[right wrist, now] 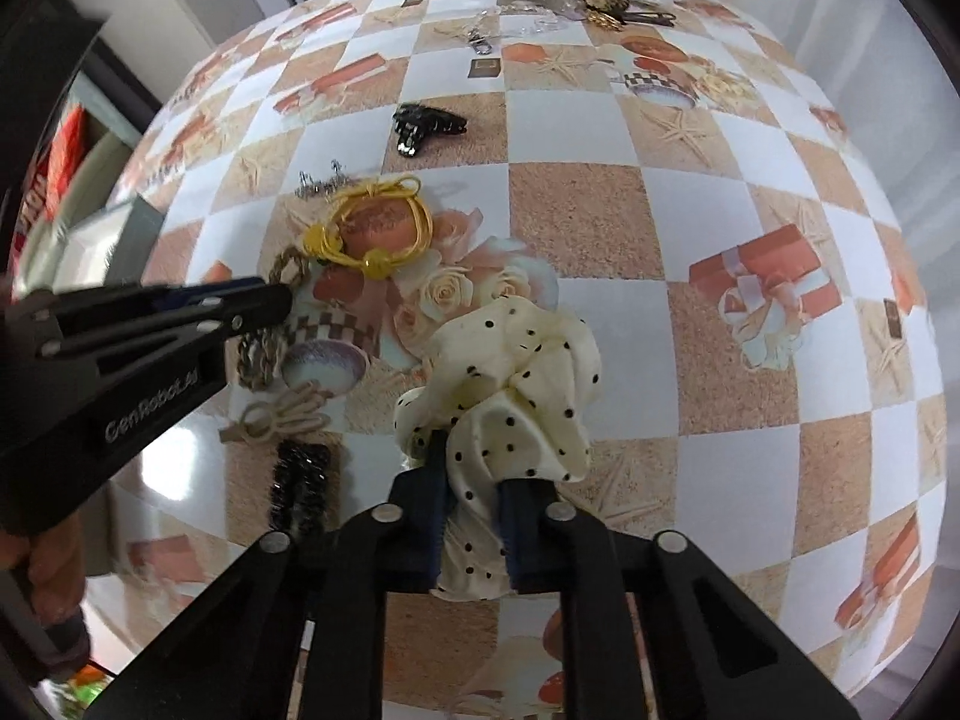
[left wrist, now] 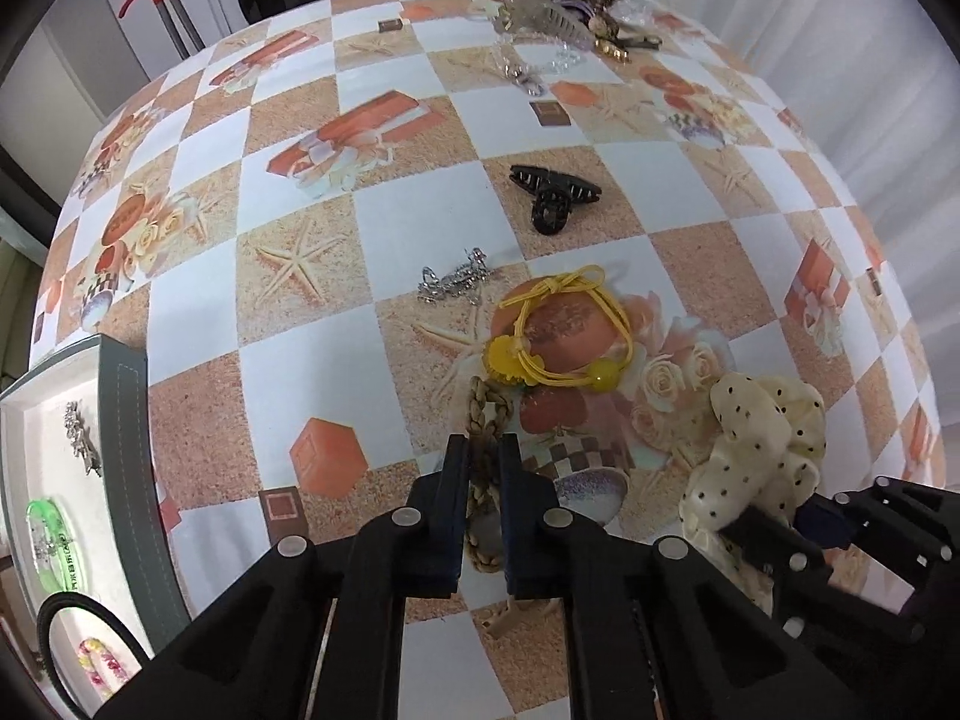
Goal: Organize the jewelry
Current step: 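Grasp the braided bracelet with the left tool while the right tool grasps the polka-dot scrunchie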
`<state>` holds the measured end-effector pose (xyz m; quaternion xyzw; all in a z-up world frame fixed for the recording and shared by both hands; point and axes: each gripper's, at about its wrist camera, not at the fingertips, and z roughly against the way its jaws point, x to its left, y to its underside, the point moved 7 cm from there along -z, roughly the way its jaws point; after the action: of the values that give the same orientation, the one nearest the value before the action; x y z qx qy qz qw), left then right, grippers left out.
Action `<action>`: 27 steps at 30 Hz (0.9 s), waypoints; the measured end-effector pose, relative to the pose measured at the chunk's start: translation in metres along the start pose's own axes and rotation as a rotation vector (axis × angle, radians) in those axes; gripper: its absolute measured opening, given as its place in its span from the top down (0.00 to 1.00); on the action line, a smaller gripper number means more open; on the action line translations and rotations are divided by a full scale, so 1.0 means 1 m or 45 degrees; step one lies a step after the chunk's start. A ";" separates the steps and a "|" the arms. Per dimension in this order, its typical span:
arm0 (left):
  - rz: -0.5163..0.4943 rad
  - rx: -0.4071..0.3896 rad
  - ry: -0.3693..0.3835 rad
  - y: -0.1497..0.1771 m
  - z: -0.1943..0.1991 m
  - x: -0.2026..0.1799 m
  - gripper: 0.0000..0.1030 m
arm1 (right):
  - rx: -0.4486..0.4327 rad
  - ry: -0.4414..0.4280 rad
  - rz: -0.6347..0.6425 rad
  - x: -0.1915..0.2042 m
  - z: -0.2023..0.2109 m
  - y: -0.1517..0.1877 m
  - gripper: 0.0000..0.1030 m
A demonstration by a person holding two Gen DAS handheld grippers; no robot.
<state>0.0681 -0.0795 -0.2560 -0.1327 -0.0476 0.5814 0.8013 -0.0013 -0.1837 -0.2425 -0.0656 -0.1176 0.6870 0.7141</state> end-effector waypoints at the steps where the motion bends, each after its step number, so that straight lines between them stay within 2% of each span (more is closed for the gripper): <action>1: 0.011 -0.005 0.008 0.001 0.003 0.002 0.88 | -0.004 -0.022 -0.017 -0.001 0.003 0.000 0.89; 2: 0.024 -0.012 0.015 0.002 0.006 0.004 0.92 | -0.007 -0.046 -0.035 -0.003 0.005 -0.001 0.90; 5: 0.058 -0.033 0.029 0.004 0.014 0.011 0.92 | -0.009 -0.120 -0.103 -0.008 0.012 -0.004 0.91; 13: 0.097 -0.088 0.052 0.011 0.034 0.024 0.92 | -0.009 -0.155 -0.185 -0.020 0.022 -0.009 0.91; 21: 0.144 -0.150 0.071 0.018 0.064 0.040 0.92 | -0.036 -0.158 -0.166 -0.013 0.039 -0.015 0.91; 27: 0.190 -0.206 0.075 0.022 0.088 0.056 0.92 | -0.064 -0.202 -0.131 0.009 0.055 -0.025 0.91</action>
<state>0.0456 -0.0061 -0.1815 -0.2173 -0.0607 0.6297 0.7434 0.0086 -0.1796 -0.1822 -0.0228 -0.1944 0.6494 0.7348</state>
